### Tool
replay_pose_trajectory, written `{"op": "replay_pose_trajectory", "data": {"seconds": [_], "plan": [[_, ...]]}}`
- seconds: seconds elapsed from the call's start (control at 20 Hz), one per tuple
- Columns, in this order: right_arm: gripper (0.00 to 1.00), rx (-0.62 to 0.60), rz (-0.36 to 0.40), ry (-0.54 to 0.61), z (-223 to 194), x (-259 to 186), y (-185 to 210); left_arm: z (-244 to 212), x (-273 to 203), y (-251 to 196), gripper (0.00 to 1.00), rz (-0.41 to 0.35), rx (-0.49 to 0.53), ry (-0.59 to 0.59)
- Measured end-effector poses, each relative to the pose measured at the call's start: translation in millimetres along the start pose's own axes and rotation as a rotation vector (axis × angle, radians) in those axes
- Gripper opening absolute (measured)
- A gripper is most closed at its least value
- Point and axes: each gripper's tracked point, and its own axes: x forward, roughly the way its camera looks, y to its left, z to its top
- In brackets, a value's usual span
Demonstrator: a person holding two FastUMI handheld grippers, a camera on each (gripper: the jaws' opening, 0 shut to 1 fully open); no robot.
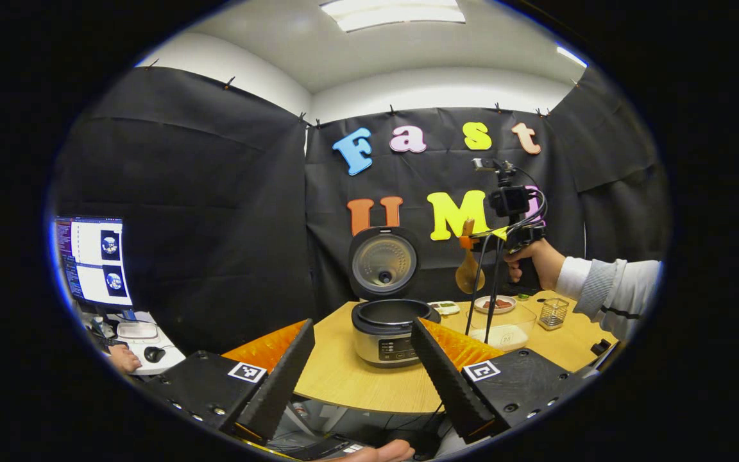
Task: Close the left gripper, press the button to open the rice cooker; take a wooden spoon from the chopstick holder with the right hand, scoop a spoonful of rice and pour it into the rice cooker, then put the wooden spoon back into the chopstick holder.
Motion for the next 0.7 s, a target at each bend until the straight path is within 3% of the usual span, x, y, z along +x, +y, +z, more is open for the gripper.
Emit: {"op": "replay_pose_trajectory", "data": {"seconds": [0.4, 0.7], "plan": [[0.16, 0.069, -0.152, -0.031, 6, -47, -128, 15, 3, -54, 0.96, -0.063, 0.021, -0.035], [0.16, 0.090, -0.261, -0.028, -8, -63, -196, 20, 3, -79, 0.96, -0.102, 0.041, -0.053]]}}
